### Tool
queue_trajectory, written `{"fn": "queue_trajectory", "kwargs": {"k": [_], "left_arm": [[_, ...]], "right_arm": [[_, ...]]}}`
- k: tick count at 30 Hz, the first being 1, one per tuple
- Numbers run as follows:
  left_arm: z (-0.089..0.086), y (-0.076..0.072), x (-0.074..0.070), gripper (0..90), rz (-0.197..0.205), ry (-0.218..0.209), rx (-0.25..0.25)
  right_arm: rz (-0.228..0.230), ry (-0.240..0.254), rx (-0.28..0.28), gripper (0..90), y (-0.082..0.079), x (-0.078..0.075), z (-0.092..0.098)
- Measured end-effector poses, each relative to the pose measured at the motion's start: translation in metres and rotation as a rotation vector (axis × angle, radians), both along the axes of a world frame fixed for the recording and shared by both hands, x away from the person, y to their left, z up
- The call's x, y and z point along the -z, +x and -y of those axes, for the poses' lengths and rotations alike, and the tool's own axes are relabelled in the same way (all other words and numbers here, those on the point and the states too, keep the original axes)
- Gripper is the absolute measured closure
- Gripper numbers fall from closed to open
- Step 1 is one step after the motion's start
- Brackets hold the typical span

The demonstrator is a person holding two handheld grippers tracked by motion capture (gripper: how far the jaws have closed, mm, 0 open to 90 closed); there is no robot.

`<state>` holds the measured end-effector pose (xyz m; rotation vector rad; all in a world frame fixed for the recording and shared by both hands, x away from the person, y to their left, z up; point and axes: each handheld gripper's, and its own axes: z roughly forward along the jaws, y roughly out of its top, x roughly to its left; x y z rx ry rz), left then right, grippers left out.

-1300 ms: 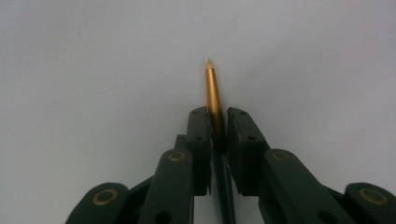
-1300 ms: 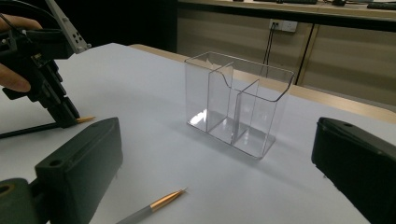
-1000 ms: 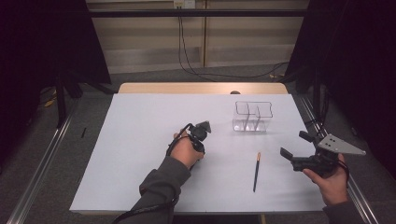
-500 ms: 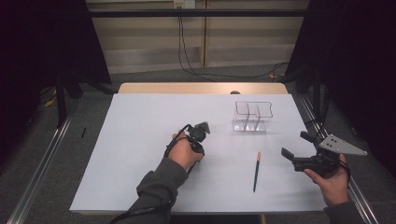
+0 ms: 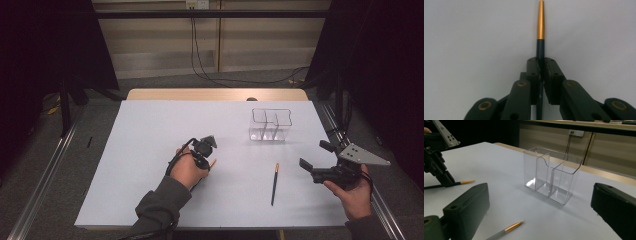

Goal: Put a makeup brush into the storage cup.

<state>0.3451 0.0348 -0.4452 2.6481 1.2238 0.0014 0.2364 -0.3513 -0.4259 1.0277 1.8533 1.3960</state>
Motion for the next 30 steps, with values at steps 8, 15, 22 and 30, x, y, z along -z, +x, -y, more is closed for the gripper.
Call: {"fn": "queue_trajectory", "kwargs": {"k": [8, 15, 22, 30], "left_arm": [[0.013, 0.005, 0.001, 83.2, 0.043, -0.033, 0.014], [0.016, 0.003, 0.001, 75.7, 0.032, -0.038, 0.026], [0.007, -0.003, 0.000, 76.5, 0.014, -0.023, 0.038], [-0.003, -0.011, -0.001, 79.3, 0.004, -0.003, 0.052]], "right_arm": [[-0.003, 0.009, 0.003, 1.7, 0.000, 0.001, 0.003], [-0.002, 0.006, 0.010, 1.7, -0.001, 0.001, 0.004], [0.001, 0.006, 0.001, 1.7, -0.001, 0.001, 0.003], [-0.003, -0.002, 0.003, 1.7, 0.000, 0.001, 0.000]]}}
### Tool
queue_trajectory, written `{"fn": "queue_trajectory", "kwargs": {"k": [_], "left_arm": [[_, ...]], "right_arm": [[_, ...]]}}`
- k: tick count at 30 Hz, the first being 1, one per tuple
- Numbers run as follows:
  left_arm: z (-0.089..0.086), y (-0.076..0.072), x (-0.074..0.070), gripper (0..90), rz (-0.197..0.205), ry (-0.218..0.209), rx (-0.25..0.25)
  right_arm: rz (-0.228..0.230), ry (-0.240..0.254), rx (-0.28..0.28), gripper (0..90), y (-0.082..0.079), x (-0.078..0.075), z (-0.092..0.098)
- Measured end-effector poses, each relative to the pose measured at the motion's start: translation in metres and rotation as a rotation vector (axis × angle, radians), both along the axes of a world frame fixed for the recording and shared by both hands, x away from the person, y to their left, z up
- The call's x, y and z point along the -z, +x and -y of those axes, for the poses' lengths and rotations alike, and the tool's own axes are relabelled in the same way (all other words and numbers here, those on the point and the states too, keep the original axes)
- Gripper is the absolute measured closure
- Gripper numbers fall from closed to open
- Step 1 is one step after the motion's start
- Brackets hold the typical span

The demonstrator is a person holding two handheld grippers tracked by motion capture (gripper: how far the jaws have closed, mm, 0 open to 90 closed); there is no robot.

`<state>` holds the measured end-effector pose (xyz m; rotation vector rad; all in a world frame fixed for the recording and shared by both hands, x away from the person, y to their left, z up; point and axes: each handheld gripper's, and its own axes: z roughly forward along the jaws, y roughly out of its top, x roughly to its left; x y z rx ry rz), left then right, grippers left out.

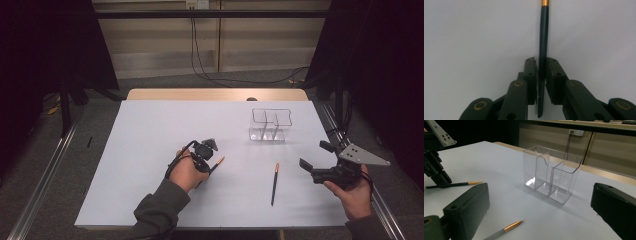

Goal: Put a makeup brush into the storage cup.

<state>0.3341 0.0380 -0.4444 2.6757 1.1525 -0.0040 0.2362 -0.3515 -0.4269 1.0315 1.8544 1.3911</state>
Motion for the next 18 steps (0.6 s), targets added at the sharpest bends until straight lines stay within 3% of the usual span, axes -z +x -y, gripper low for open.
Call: {"fn": "queue_trajectory", "kwargs": {"k": [9, 12, 17, 18], "left_arm": [[0.0042, -0.0022, 0.0005, 80.0, 0.007, 0.035, 0.023], [0.0029, 0.0017, 0.0005, 81.0, -0.019, 0.028, 0.022], [0.0066, -0.0010, 0.0010, 84.5, 0.010, 0.058, 0.045], [0.0060, -0.0005, 0.0012, 84.5, 0.007, 0.047, 0.042]], "right_arm": [[0.001, -0.013, -0.008, 1.7, 0.0007, 0.0002, -0.0001], [-0.002, -0.007, 0.000, 1.8, 0.0001, 0.0004, 0.0006], [0.007, -0.011, 0.004, 1.8, -0.0002, 0.0000, 0.0025], [0.006, -0.007, 0.000, 1.8, -0.0001, 0.0000, 0.0025]]}}
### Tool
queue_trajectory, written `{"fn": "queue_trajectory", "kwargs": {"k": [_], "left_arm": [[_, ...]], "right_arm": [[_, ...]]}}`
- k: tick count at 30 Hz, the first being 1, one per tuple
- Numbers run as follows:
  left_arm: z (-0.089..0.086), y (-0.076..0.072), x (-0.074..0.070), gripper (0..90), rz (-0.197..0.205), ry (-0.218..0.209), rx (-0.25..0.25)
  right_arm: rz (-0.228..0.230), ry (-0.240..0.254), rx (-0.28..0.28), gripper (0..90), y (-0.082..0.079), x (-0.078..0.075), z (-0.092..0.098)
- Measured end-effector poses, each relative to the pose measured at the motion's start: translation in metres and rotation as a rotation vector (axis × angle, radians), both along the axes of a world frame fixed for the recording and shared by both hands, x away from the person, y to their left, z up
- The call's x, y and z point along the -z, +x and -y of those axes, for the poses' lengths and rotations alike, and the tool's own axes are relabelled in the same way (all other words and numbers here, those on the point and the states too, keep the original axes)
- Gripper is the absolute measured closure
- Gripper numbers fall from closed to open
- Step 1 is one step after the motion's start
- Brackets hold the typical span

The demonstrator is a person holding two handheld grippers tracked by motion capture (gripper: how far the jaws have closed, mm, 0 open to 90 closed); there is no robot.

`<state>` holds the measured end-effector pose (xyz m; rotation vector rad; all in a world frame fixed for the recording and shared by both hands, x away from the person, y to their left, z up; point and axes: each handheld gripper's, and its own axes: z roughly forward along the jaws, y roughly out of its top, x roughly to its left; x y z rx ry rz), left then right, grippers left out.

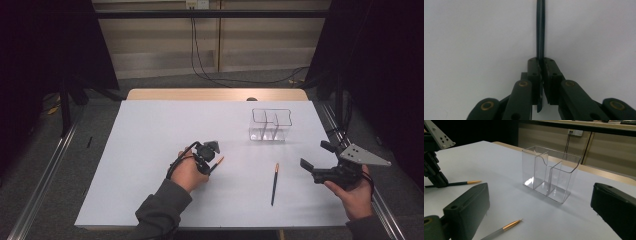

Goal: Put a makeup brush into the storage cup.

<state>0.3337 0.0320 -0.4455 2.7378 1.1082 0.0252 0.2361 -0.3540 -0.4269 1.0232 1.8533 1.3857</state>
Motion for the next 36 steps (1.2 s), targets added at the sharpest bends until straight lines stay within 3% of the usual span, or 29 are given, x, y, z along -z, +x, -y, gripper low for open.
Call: {"fn": "queue_trajectory", "kwargs": {"k": [4, 7, 16, 21, 36], "left_arm": [[-0.0048, 0.0012, 0.0004, 84.6, -0.011, -0.019, 0.006], [-0.0041, -0.0018, 0.0010, 84.6, 0.009, -0.023, 0.000], [-0.0014, -0.0015, 0.0011, 84.7, -0.001, -0.008, 0.000], [-0.0004, -0.0030, 0.0008, 84.9, 0.017, 0.004, 0.010], [-0.0067, -0.0022, -0.0001, 84.9, 0.033, -0.056, 0.023]], "right_arm": [[-0.001, -0.002, 0.002, 1.8, -0.0005, -0.0006, -0.0003], [-0.003, -0.005, -0.002, 1.8, -0.0007, -0.0010, -0.0012], [-0.006, -0.002, -0.010, 1.8, -0.0003, -0.0010, -0.0028], [-0.002, 0.000, -0.013, 1.6, 0.0002, -0.0006, -0.0034], [-0.019, 0.018, -0.027, 0.6, 0.0023, 0.0026, -0.0041]]}}
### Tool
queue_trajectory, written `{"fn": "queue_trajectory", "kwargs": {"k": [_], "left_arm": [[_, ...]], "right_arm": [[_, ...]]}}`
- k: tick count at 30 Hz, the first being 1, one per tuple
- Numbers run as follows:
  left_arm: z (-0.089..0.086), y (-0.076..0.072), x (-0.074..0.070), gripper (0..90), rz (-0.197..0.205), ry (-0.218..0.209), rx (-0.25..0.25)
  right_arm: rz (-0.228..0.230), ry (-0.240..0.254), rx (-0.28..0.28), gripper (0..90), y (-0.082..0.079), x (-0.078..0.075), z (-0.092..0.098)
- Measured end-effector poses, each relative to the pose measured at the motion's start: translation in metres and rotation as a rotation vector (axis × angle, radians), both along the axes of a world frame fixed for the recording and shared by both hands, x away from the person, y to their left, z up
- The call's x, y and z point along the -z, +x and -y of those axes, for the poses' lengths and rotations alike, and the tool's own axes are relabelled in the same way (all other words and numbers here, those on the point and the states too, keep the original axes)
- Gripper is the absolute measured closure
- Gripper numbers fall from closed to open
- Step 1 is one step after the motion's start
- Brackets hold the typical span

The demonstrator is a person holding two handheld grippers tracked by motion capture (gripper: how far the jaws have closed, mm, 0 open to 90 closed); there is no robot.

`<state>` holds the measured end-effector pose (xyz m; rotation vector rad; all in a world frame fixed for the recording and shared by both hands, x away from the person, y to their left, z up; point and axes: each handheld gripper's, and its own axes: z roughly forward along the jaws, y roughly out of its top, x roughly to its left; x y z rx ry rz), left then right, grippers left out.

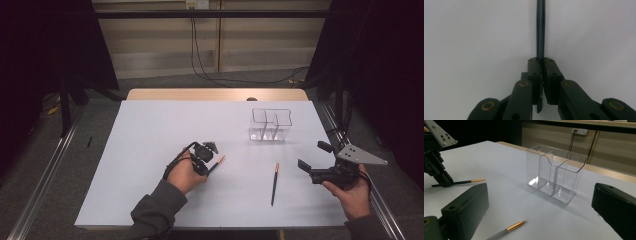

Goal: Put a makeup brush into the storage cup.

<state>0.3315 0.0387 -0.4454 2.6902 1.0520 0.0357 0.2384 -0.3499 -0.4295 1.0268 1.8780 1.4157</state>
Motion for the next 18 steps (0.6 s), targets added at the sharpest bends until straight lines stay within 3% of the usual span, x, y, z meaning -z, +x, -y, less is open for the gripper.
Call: {"fn": "queue_trajectory", "kwargs": {"k": [10, 18], "left_arm": [[-0.003, 0.004, -0.007, 84.8, 0.024, -0.050, 0.000], [-0.003, 0.005, -0.015, 84.8, 0.056, -0.130, -0.014]], "right_arm": [[-0.013, 0.004, -0.007, 0.4, 0.000, 0.001, -0.002], [-0.021, 0.010, -0.009, 0.3, 0.001, 0.001, -0.003]]}}
